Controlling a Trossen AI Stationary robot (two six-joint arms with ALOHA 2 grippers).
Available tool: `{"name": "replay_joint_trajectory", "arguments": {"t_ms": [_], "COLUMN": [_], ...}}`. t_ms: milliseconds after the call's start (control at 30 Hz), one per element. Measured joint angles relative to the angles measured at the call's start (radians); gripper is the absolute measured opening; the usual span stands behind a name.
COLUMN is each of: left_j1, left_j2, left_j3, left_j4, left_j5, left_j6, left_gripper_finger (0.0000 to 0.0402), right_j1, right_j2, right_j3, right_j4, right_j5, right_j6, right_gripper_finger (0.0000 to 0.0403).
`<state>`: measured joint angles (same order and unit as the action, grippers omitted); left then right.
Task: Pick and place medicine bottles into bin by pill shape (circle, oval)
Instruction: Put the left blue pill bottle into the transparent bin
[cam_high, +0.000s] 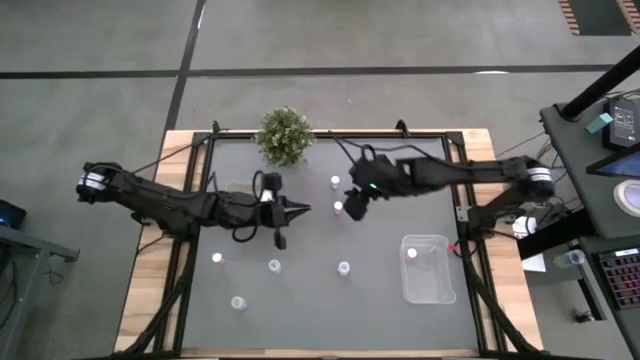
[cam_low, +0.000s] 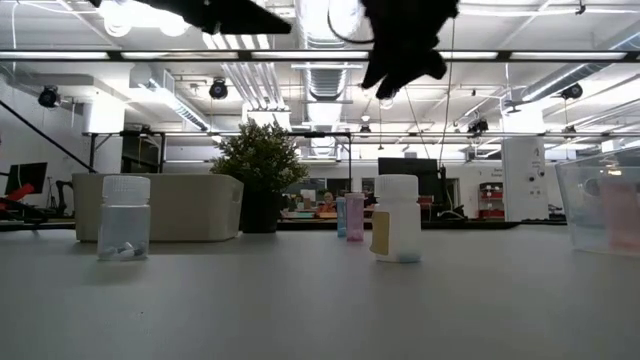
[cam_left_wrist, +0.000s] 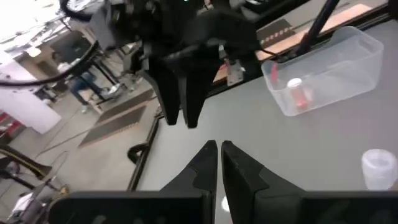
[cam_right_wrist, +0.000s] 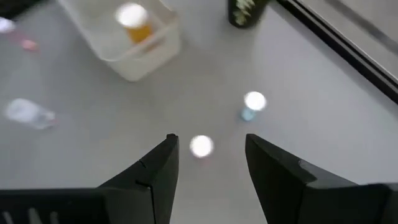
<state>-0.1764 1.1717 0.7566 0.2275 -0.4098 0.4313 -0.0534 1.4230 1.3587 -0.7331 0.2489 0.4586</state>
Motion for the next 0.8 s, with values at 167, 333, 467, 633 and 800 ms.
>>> {"name": "replay_joint_trajectory", "arguments": {"t_ms": [167,333,467,633,800], "left_j1": [0.0,-0.002,-0.002,-0.002,-0.003], "left_j2": [-0.101,-0.199,-0.262,-0.326,-0.366], "left_j3": [-0.071,-0.137,-0.187,-0.225,-0.256], "left_j4": [-0.004,-0.006,-0.005,0.0,0.001], "left_j5": [-0.063,-0.069,-0.069,-0.069,-0.069], "left_j6": [-0.004,-0.007,-0.006,-0.007,-0.009], "left_gripper_finger": [0.0005,0.0005,0.0005,0.0005,0.0005], "right_j1": [-0.084,-0.153,-0.187,-0.215,-0.232], "right_j2": [0.166,0.332,0.449,0.567,0.667], "right_j3": [0.203,0.369,0.457,0.55,0.659], "right_j4": [-0.188,-0.343,-0.403,-0.415,-0.47], "right_j5": [-0.025,-0.038,-0.059,-0.12,-0.126], "right_j6": [-0.001,0.013,0.016,-0.006,-0.023], "right_gripper_finger": [0.0173,0.0173,0.0174,0.0194,0.0219]}}
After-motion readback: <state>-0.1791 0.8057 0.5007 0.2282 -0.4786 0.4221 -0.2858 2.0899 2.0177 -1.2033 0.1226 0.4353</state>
